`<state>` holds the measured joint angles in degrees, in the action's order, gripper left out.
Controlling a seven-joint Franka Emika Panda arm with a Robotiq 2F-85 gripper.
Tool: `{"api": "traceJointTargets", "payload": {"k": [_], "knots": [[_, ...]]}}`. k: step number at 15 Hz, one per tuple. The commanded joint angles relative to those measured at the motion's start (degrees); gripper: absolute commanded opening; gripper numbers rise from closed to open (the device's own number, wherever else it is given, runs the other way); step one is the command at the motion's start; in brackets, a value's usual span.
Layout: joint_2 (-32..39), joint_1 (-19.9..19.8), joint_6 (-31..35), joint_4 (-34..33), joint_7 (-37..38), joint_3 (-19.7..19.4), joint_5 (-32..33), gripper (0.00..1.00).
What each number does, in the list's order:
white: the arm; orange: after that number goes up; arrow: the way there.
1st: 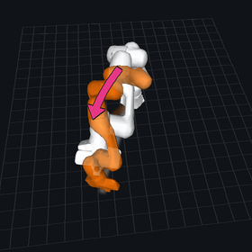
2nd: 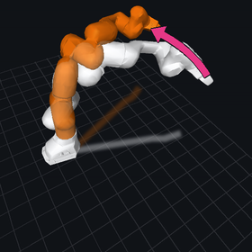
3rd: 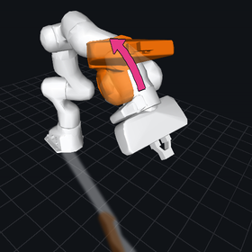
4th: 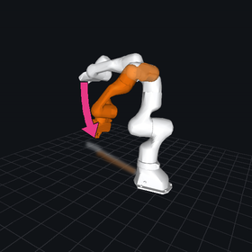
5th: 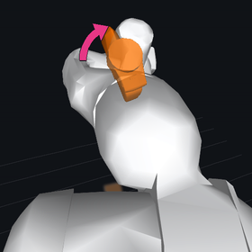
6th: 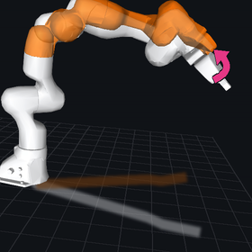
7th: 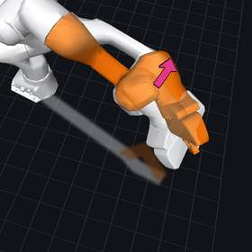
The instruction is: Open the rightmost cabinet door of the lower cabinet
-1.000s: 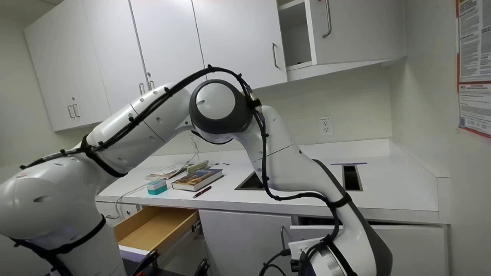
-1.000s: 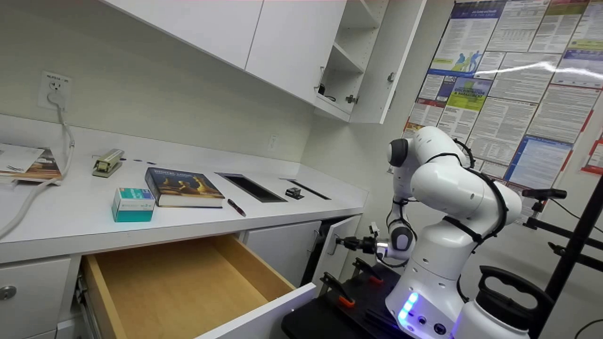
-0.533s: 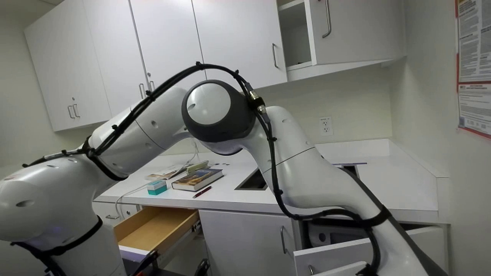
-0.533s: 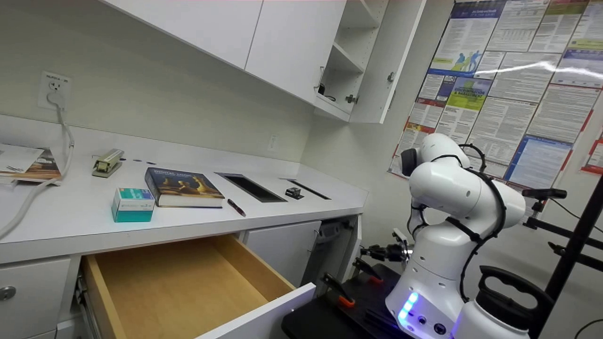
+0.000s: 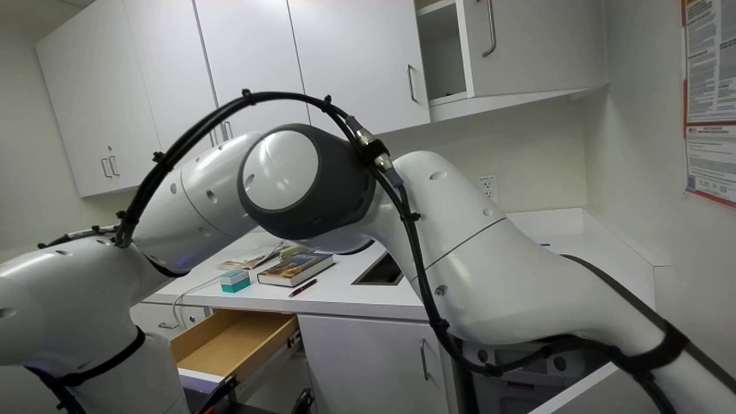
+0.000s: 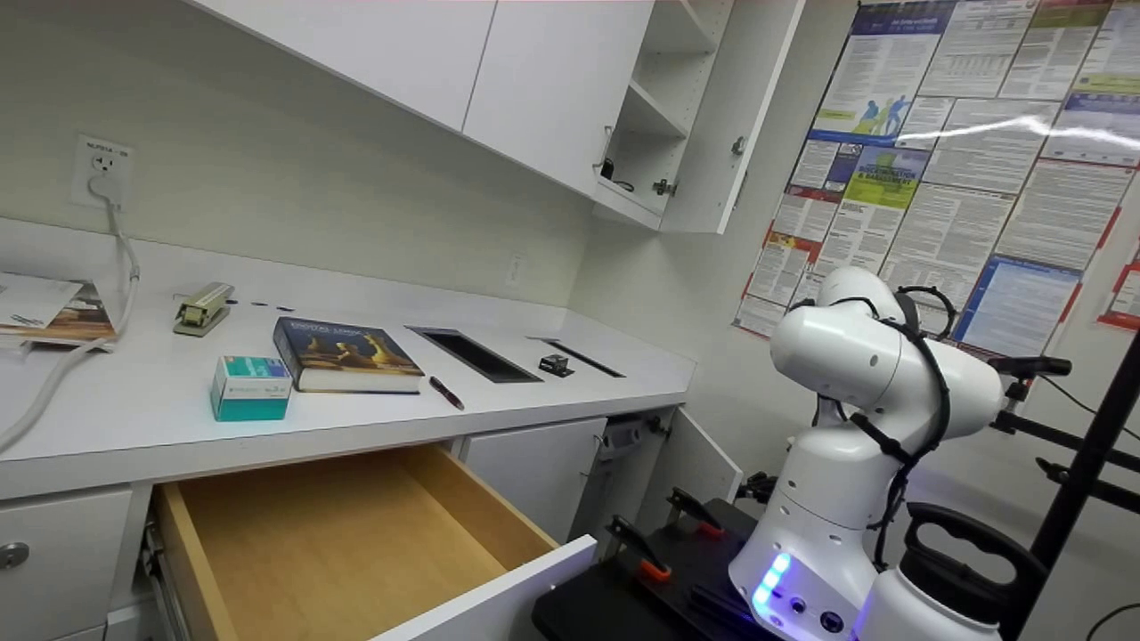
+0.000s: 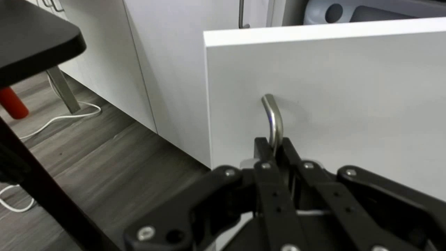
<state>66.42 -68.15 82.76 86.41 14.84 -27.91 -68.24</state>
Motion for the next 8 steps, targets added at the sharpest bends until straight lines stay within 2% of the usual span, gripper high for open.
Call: {"api": "traceJointTargets", "payload": {"k": [1,5,6,7,8], "knots": [[-2.67,-1.07,9.14,-1.13,1.46,0.95,-0.86,0.02],[-7.02,-0.29,19.04,1.55,3.02,0.84,-0.13,0.02],[-8.27,0.37,22.05,2.76,3.41,0.73,0.37,0.35],[-9.74,1.16,25.21,4.23,3.45,0.64,0.93,0.36],[-10.90,1.99,29.18,5.34,2.95,0.78,1.20,0.42]]}}
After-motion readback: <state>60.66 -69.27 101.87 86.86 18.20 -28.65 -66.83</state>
